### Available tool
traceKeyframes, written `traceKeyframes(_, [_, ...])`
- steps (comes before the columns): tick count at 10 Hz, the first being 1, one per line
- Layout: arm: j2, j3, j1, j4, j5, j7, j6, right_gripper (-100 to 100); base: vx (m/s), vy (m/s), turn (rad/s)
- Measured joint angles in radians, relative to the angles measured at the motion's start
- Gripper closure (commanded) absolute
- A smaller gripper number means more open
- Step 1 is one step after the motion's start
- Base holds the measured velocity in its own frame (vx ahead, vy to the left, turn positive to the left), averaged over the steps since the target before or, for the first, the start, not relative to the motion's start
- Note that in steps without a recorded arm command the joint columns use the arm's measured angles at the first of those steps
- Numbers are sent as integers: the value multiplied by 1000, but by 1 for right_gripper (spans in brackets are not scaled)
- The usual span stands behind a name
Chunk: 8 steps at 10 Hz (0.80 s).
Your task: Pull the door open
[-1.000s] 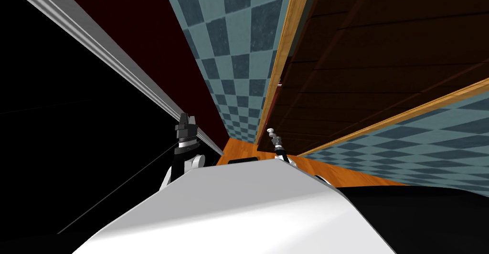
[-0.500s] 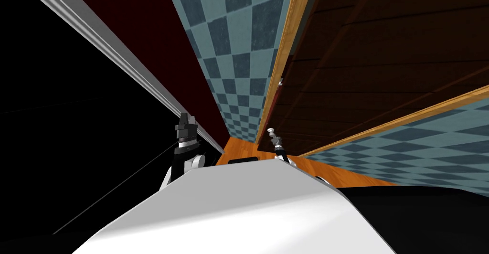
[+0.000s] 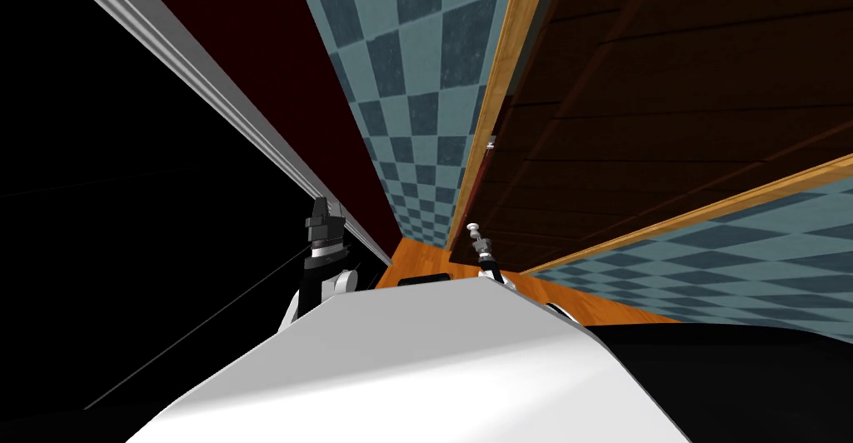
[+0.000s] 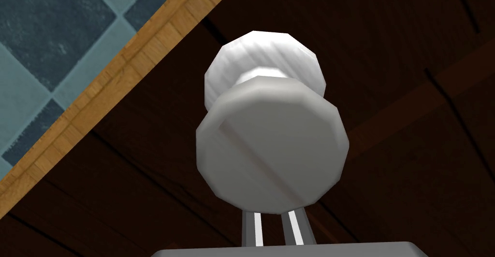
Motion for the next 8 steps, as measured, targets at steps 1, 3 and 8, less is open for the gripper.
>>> traceKeyframes(1, [0, 0, 0, -3, -4, -15, 4, 100, -11, -2, 13])
traceKeyframes(3, [-1, 3, 2, 1, -4, -26, -3, 100, 1, 0, -7])
traceKeyframes(8, [5, 2, -4, 10, -4, -21, -5, 100, 0, -1, -2])
